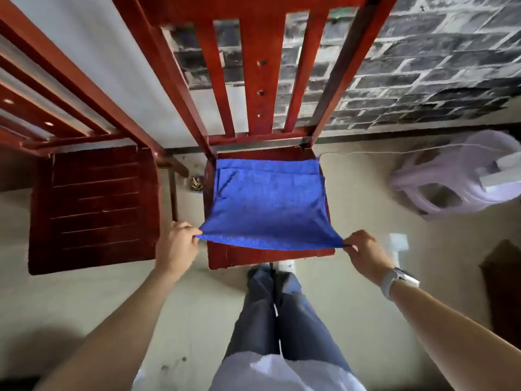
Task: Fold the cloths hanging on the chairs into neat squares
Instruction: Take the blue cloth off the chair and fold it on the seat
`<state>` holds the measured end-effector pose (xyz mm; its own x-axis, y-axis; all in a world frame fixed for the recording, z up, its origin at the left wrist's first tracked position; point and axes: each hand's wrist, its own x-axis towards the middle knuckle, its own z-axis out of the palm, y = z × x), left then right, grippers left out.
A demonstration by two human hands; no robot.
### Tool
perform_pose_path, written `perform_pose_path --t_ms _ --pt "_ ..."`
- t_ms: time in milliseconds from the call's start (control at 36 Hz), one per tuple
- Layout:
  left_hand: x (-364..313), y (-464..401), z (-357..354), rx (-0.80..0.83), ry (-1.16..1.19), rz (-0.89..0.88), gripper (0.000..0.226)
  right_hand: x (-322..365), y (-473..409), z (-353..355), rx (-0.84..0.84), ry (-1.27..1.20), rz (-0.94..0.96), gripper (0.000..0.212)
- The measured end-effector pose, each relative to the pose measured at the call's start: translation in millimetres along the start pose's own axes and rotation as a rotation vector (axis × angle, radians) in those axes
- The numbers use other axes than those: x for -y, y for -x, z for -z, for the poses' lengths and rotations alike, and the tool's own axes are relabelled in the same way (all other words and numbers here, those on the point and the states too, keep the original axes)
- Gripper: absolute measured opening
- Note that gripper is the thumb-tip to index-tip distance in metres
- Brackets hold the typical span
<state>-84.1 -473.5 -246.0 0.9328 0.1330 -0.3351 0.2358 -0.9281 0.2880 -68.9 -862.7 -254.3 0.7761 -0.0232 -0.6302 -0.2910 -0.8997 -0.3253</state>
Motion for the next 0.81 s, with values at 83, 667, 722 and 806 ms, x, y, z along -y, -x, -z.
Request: perform_pose_path --t_ms 83,667,722,806 --pt "12.0 8.9 -37.2 0.11 -0.05 -0.025 0.022 -13.8 -3.2 -31.0 0.102 0.005 -0.051 0.023" --pt "-10.8 -114.8 -133.8 0.203 -0.001 -0.072 0.034 14.9 -144.1 -63.0 -0.026 0.083 0.022 0.04" --pt "-13.5 -136.0 -139.1 0.161 -0.002 -0.091 0.038 20.4 -165.2 -58.3 -0.13 0.133 0.045 0.043" --pt "-17.3 -163.8 -143.5 0.081 -0.01 -0.091 0.044 23.4 -190.2 -54.2 -0.219 0.167 -0.001 0.044"
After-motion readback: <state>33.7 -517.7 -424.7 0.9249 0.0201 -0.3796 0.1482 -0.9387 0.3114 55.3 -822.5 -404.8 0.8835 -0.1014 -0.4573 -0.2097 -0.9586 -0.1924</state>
